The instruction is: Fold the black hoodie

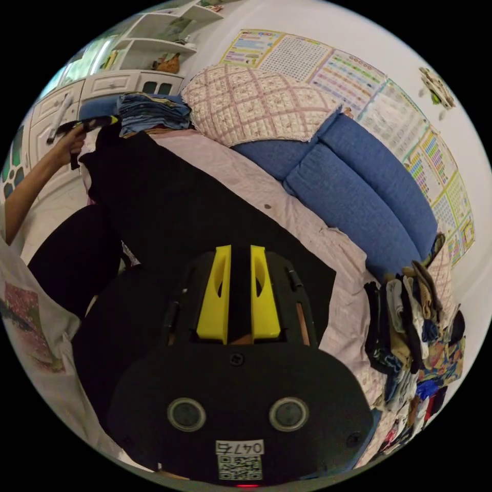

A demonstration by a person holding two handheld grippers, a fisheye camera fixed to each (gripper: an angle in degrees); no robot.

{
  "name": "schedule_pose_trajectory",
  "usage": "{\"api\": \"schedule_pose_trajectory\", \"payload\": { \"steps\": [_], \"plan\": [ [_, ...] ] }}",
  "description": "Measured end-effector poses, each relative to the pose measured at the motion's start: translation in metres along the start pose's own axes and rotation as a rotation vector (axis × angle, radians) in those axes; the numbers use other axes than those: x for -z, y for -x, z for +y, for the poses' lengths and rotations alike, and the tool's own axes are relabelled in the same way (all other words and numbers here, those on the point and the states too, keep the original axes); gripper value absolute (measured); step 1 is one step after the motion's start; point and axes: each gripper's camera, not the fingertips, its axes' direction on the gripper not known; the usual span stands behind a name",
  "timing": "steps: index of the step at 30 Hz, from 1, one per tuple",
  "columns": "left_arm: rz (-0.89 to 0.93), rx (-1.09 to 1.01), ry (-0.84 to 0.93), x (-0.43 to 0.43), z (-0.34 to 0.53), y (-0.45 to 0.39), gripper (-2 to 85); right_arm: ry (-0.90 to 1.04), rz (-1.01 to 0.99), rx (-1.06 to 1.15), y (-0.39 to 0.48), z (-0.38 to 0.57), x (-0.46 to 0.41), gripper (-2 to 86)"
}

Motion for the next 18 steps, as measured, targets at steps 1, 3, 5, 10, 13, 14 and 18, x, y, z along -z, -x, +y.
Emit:
{"api": "schedule_pose_trajectory", "payload": {
  "steps": [1, 3, 5, 10, 13, 14, 18],
  "plan": [
    [-0.035, 0.116, -0.057, 0.024, -0.01, 0.018, -0.9, -0.001, -0.018, -0.019, -0.007, -0.003, 0.001, 2.2],
    [-0.187, 0.24, -0.025, 0.044, -0.015, 0.041, -1.0, -0.002, -0.043, -0.03, -0.015, -0.009, 0.002, 2.1],
    [-0.231, 0.342, 0.058, 0.057, -0.021, 0.068, -1.0, -0.002, -0.059, -0.024, -0.022, -0.02, 0.003, 2.2],
    [-0.221, 0.428, 0.064, 0.101, -0.072, 0.088, -0.9, 0.008, -0.065, -0.007, -0.035, -0.049, 0.008, 2.7],
    [-0.223, 0.433, 0.057, 0.129, -0.108, 0.091, -0.8, 0.001, -0.071, -0.022, -0.046, -0.067, 0.012, 4.7],
    [-0.216, 0.434, 0.056, 0.138, -0.123, 0.093, -0.7, 0.003, -0.075, -0.029, -0.051, -0.075, 0.013, 4.8],
    [-0.209, 0.464, 0.06, 0.168, -0.162, 0.102, 0.5, -0.005, -0.125, -0.032, -0.061, -0.1, 0.018, 3.3]
  ]
}}
